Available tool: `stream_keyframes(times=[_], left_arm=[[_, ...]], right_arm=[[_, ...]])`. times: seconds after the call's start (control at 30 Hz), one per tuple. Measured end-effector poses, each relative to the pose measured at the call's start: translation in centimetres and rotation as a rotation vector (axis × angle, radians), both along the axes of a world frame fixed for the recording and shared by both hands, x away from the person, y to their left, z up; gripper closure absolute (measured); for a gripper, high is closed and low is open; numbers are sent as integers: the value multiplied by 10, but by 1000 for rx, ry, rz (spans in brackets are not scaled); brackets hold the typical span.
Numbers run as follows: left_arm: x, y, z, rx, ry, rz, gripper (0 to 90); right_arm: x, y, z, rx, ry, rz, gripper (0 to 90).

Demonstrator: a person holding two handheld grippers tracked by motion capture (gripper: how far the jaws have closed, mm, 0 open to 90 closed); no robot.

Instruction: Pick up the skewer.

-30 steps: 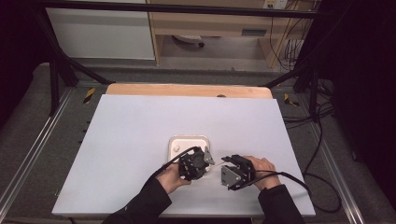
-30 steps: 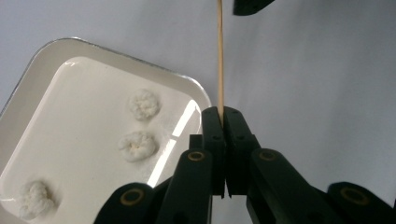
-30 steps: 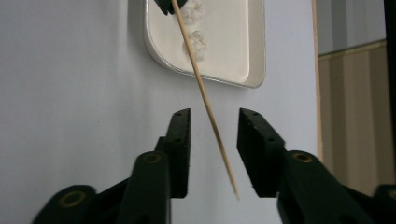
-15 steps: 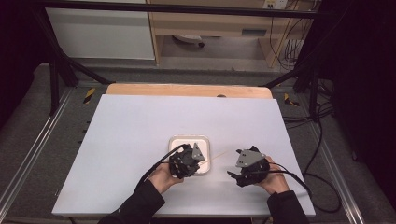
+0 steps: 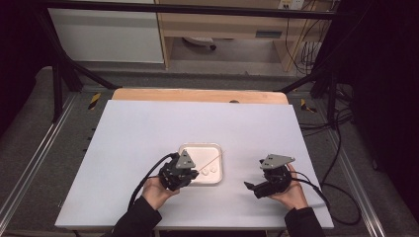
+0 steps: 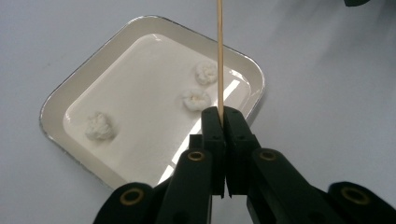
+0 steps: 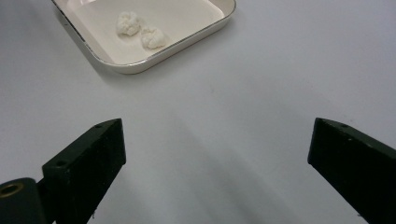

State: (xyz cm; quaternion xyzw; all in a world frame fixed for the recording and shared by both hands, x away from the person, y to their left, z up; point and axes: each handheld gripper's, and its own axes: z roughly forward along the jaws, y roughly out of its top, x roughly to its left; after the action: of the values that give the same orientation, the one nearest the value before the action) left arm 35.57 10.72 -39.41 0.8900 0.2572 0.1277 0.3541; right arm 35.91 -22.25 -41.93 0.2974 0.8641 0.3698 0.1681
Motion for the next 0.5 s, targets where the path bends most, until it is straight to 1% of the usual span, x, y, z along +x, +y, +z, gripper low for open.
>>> stream_keyframes(times=[0.1, 0.2, 0.27, 0.33, 0.37, 0.43, 0.5], left_arm=[[-3, 11, -3, -29, -14, 25, 884], [-6, 22, -5, -58, -18, 46, 884], [-7, 29, -6, -72, -22, 61, 884], [-8, 35, -7, -89, -23, 75, 884], [-10, 38, -8, -105, -25, 83, 884], [-11, 43, -9, -113, -34, 93, 885], [-14, 47, -10, -118, -34, 100, 884]], right_arm=[[0, 1, -2, 30, 21, -16, 39], [1, 4, -3, 56, 44, -20, 36], [2, 5, -4, 85, 55, -19, 34], [2, 7, -4, 100, 48, -20, 31], [2, 8, -4, 105, 49, -18, 30], [3, 11, -4, 117, 46, -16, 29], [3, 13, -3, 135, 53, -13, 31]])
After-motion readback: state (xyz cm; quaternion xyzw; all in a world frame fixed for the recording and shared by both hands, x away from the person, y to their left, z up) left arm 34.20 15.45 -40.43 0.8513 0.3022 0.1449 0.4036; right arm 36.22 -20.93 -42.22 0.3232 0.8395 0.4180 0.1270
